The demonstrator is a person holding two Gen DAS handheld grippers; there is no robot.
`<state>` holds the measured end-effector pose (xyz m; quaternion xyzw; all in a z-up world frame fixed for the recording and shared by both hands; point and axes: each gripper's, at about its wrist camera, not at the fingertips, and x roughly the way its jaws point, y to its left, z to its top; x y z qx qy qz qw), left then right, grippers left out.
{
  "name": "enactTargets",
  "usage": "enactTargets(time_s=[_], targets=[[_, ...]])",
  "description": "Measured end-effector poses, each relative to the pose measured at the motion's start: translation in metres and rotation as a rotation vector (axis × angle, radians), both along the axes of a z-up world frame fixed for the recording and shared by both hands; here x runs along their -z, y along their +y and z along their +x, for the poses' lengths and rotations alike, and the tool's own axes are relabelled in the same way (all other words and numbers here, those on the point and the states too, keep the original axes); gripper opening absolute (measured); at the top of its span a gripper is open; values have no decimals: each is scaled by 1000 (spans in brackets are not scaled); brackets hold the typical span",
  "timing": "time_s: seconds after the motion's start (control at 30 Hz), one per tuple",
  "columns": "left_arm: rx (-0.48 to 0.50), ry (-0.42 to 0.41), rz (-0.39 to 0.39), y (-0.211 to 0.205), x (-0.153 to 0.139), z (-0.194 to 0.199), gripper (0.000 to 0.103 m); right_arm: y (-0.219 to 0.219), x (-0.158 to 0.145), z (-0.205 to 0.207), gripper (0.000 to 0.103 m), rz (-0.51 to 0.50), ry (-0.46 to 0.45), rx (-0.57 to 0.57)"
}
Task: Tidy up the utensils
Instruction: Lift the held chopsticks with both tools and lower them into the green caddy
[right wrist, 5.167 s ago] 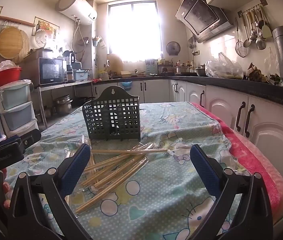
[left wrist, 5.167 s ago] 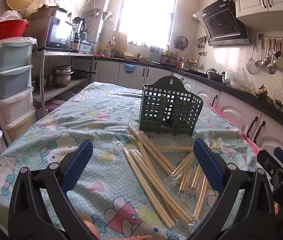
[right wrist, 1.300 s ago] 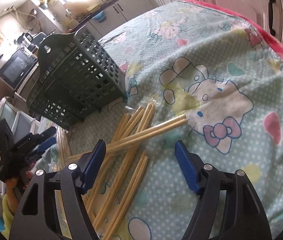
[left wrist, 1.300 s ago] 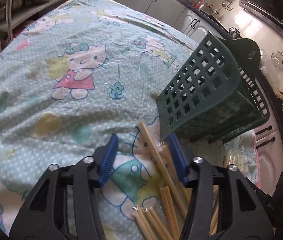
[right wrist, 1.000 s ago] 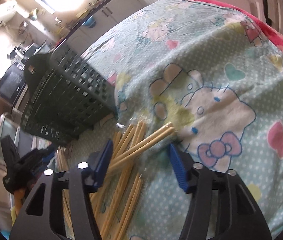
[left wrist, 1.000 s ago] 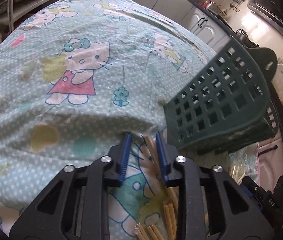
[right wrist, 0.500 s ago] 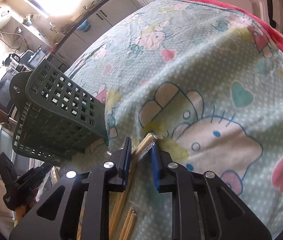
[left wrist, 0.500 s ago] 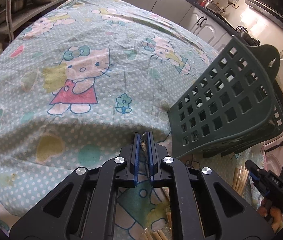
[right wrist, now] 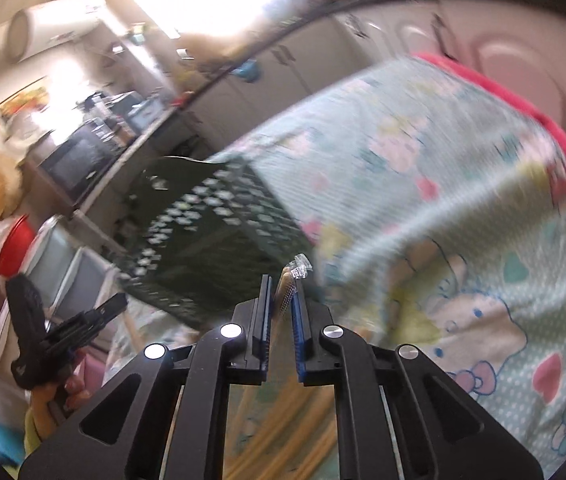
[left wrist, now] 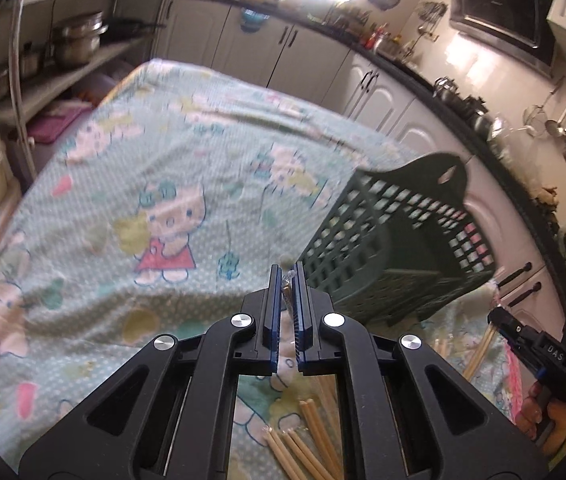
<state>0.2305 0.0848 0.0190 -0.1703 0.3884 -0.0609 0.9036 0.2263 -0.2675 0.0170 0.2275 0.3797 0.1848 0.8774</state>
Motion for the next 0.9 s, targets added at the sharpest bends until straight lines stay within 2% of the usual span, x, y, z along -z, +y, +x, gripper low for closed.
enactTargets(time_s=[0.23, 0.4, 0.63, 0.9], targets=[[55, -98, 15, -13, -45, -19, 2, 25, -51, -16, 6, -55, -161, -132], [97, -158, 25, -27, -71, -28, 2, 35, -83, -31, 6, -98, -273, -177], [142, -233, 29, -43, -103, -32, 2, 36, -121, -36, 6, -123, -387, -181], [175, -323, 23, -58, -142, -31, 2, 32, -149, -31, 6, -151, -488, -137]])
